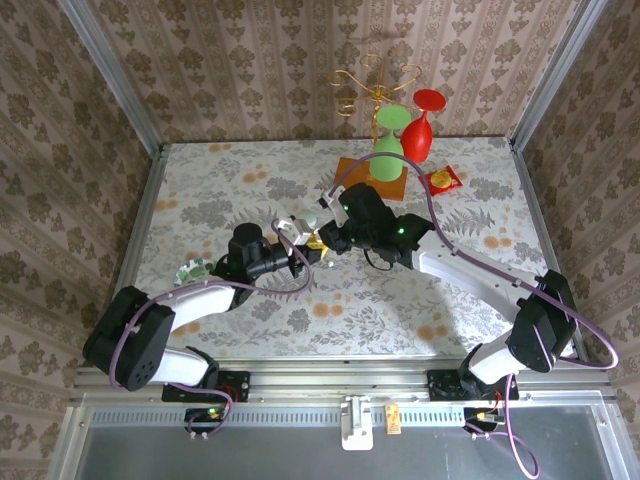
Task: Insert wireless bluetooth earbuds into charging case
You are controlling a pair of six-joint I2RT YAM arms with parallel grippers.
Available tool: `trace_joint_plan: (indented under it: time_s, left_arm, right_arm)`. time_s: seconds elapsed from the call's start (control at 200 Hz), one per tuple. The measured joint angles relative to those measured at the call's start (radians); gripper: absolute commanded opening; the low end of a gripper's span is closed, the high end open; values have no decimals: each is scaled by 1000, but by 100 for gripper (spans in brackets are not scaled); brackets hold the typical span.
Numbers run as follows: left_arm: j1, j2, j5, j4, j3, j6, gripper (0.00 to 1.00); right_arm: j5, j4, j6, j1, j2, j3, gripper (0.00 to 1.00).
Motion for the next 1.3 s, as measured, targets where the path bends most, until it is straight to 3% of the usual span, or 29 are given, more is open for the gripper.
trace_joint_plan:
  time_s: [0.635, 0.715, 0.88, 0.99, 1.3]
  left_arm:
    - [7, 18, 1, 37, 3, -30, 2]
    - [7, 18, 1, 39, 3, -30, 2]
    - [12, 18, 3, 51, 3, -29, 2]
    - [20, 18, 3, 58, 3, -29, 2]
    - [26, 18, 4, 62, 3, -27, 2]
  right_arm:
    - [-21, 30, -1, 5, -25, -47, 30]
    - [-22, 29, 0, 6, -25, -45, 37]
    - [-13, 26, 13, 6, -40, -45, 65]
    - [-13, 27, 51, -3, -79, -45, 77]
    - [-79, 70, 174, -61, -140, -74, 76]
